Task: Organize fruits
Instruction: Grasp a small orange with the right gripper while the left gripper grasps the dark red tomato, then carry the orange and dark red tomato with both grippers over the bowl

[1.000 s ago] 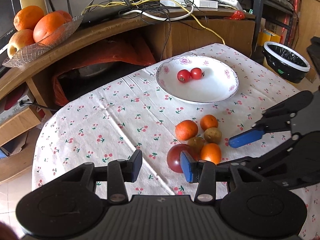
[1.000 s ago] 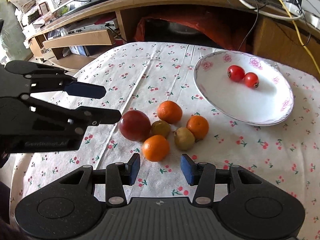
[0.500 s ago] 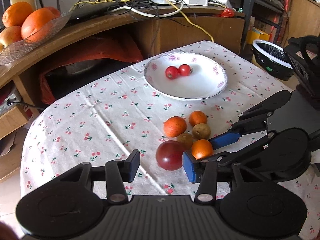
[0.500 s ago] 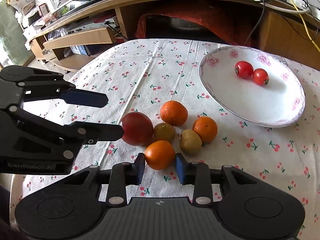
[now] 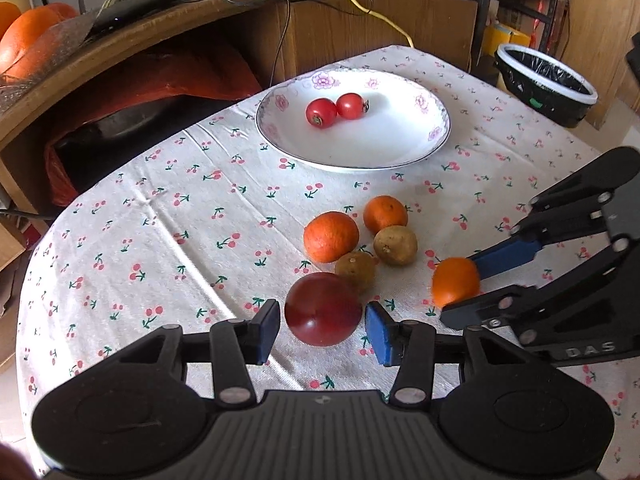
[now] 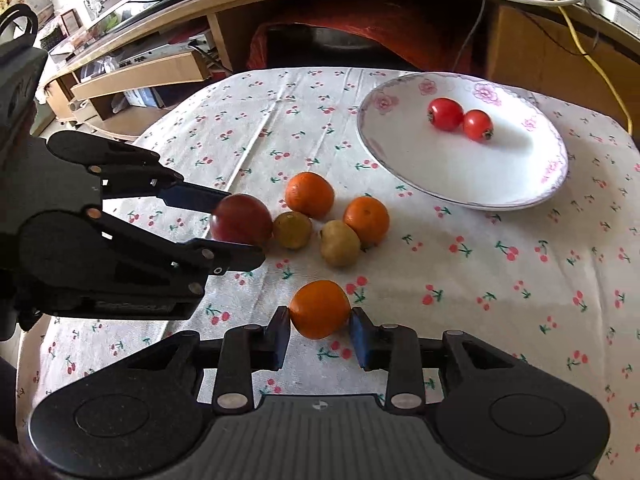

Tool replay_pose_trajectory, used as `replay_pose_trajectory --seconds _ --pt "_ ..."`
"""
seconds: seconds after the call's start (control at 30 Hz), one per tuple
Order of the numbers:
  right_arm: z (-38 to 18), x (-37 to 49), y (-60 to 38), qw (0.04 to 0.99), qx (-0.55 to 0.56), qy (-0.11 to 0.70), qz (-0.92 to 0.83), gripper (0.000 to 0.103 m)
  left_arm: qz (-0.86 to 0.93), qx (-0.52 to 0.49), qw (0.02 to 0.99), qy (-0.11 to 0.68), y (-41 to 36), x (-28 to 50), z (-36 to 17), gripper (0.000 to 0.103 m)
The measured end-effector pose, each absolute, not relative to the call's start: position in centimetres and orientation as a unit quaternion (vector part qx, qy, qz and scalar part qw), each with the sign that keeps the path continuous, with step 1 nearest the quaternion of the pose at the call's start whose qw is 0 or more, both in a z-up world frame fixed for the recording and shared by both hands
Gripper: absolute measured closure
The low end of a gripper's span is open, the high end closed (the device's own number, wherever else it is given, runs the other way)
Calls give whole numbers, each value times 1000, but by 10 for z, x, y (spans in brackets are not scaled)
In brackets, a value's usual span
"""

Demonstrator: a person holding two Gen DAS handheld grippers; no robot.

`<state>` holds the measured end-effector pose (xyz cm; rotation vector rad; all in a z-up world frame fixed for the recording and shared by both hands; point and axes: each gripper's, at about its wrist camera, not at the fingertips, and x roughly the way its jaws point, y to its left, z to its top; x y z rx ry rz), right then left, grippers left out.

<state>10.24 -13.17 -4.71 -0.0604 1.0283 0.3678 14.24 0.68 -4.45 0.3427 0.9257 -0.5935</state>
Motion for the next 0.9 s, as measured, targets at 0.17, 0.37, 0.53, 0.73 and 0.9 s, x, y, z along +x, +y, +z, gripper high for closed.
replay_pose_trajectory --seconds 0.17,0.37,0.53,0.73,0.9 --pt "-47 100 -140 855 -27 492 162 75 -276 160 840 439 3 142 -46 51" --pt "-43 93 -146 856 -33 493 149 75 -264 144 844 444 7 141 -44 55" --pt "-38 82 -149 857 -40 495 140 75 -262 150 844 444 7 127 -40 55" --pt "-36 66 -151 854 -51 500 135 75 -280 153 836 446 1 101 -33 55" --pt "-39 57 -152 850 -57 507 130 75 -289 161 829 451 -8 87 -34 55"
